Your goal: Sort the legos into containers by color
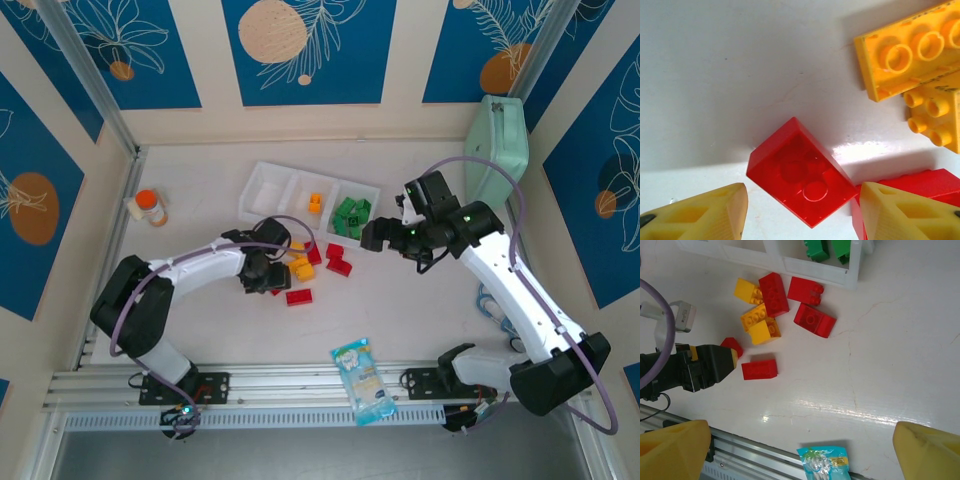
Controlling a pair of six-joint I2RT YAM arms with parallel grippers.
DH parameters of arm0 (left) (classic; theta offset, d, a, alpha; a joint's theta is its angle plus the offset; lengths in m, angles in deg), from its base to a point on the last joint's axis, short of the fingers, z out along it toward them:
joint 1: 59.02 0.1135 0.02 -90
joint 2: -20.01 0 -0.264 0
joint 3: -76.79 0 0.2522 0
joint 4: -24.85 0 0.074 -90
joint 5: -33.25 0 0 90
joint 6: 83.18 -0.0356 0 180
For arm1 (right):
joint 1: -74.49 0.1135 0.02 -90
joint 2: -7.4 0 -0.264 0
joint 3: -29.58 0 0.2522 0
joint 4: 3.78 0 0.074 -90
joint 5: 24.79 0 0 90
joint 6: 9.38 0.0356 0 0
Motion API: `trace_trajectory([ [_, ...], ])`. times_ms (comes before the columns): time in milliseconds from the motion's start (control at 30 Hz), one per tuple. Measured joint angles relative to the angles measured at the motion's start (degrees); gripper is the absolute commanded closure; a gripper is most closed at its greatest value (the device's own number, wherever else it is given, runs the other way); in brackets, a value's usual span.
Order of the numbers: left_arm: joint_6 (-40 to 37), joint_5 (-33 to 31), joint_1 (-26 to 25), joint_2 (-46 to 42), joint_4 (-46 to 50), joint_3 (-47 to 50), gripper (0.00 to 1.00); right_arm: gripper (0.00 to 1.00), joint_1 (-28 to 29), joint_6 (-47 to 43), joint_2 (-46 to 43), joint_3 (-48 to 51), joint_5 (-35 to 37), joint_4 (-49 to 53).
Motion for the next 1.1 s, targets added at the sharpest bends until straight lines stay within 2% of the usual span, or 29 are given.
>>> trace_trajectory([
  [300, 4.9, 0.3, 0.0, -0.5, -1.3, 0.0, 0.36, 0.06, -0.5, -0.2, 0.0, 0.8, -0.1, 0.0],
  [500, 8.8, -0.9, 0.0, -0.3, -3.1, 0.7, 0.38, 0.06, -0.9, -0.7, 0.0, 0.9, -0.5, 0.0],
  [800, 11.0, -1.6, 0.5, 1.3, -4.4, 2.4, 0.5, 0.06, -2.3, -1.3, 0.0, 1.9, -0.9, 0.0],
  [933, 10.5, -2.1, 1.3, 1.9, -4.9, 2.4, 0.58, 0.06, -2.4, -1.3, 0.0, 2.0, -1.0, -0.1],
  [1100, 9.4, -2.1, 1.9, 3.0, -5.1, 2.4, 0.62, 0.06, -2.5, -1.3, 0.0, 2.0, -1.1, -0.1],
])
